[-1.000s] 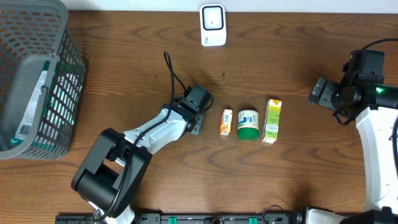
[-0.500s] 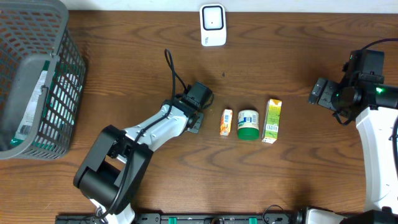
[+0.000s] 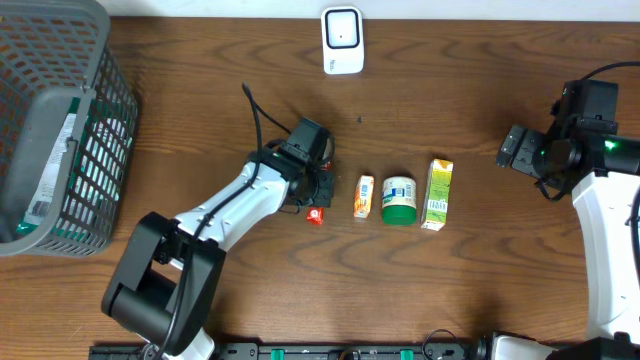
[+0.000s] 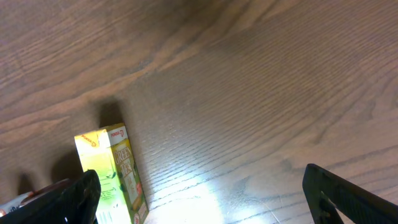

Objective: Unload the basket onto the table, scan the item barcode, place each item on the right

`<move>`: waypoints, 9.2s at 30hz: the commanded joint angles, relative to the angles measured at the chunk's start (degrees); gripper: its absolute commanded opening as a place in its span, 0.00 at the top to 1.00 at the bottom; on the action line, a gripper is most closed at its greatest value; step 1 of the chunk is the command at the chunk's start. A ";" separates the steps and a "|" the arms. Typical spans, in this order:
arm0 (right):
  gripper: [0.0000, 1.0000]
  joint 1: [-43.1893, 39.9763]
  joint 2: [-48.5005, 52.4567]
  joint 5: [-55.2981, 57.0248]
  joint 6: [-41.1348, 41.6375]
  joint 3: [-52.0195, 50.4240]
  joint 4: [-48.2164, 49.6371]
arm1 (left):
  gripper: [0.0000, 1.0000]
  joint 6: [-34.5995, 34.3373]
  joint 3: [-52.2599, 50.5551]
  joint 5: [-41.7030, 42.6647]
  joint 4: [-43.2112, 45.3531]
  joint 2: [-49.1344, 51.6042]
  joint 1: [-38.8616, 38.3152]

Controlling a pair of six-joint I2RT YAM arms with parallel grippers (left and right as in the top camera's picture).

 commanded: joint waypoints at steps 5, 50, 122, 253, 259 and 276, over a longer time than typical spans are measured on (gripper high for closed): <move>0.01 -0.24 -0.31 0.61 -0.46 0.13 -0.04 | 0.54 0.13 0.55 0.46 -1.25 -0.17 -2.16; 0.01 -0.24 -0.31 0.61 -0.46 0.13 -0.04 | 0.93 -1.62 1.20 55.10 5.38 3.52 13.62; 0.01 -0.20 -0.31 -7.32 7.65 0.13 10.88 | 0.93 -9.84 1.20 75.47 16.70 3.52 19.93; 0.01 22.21 37.79 -6.88 6.12 46.69 -21.99 | 0.51 3.08 15.10 -11.28 -20.98 -19.89 17.03; 0.01 12.61 37.79 -6.88 6.14 46.64 -23.04 | 0.41 -0.50 31.91 -28.57 -32.46 -19.89 18.47; 0.01 4.26 37.79 -6.67 6.14 46.64 -22.91 | 0.21 -1.36 41.27 -31.56 -31.36 -15.72 55.23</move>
